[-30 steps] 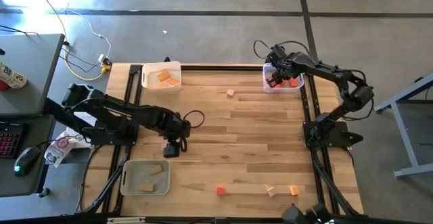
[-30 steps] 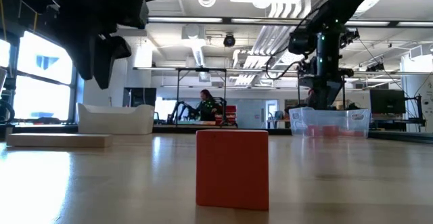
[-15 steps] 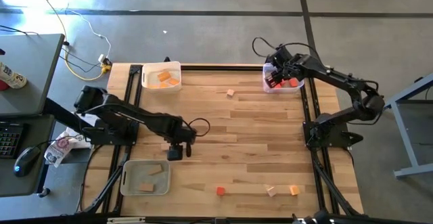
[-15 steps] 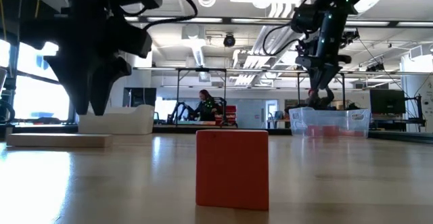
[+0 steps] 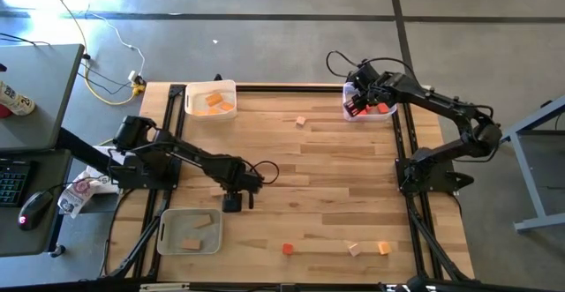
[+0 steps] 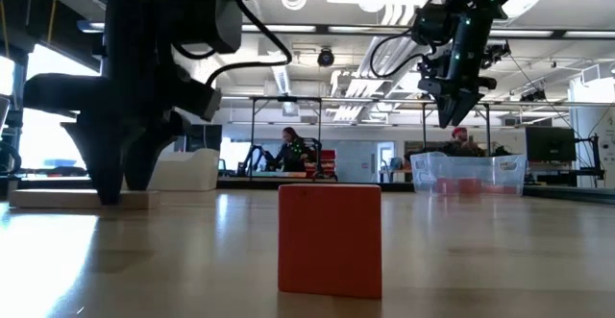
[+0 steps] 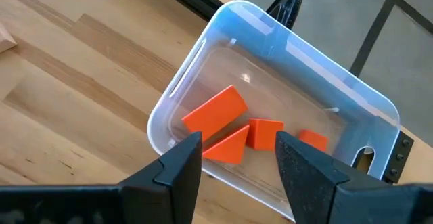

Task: Sort & place blocks by color
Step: Put the brown block into the gray bin

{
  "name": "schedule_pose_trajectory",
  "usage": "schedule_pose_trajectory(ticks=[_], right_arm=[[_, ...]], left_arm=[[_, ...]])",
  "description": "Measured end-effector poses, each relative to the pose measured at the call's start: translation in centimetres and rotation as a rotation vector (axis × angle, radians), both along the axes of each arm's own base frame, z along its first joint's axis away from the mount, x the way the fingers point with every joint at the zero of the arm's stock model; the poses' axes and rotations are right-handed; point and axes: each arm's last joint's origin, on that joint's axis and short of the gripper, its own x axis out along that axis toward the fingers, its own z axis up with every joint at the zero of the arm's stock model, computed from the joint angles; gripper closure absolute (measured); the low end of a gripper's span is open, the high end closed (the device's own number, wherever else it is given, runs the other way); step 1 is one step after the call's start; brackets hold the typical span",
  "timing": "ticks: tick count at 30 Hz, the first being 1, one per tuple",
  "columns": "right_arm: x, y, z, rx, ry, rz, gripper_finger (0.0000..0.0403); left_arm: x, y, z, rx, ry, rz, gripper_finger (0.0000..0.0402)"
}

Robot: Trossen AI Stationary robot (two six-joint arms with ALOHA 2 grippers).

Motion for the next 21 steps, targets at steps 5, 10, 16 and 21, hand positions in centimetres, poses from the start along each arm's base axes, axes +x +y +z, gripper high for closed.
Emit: schedule_pose_trajectory(ticks=[5,10,16,21], right_arm=[[0.00,0.00,0.00,0.001,0.000,0.000,0.0231],[-0.02,0.03,-0.02,0.006,0.000,0.002,0.0231],[-0.01,0.03,-0.02,0.007,-0.001,0.002,0.0231],[-0.01,0.04,-0.02,0.009,-0.006,-0.007,0.0231]], left_arm=[[0.33,-0.04,-0.89,0.000,0.023,-0.003,0.0184],[0.37,-0.05,-1.12,-0.002,0.030,-0.010,0.0208],[0.36,-0.07,-1.17,-0.008,0.032,-0.034,0.0290],[0.30,-0.05,-0.85,-0.006,0.020,-0.048,0.0305]])
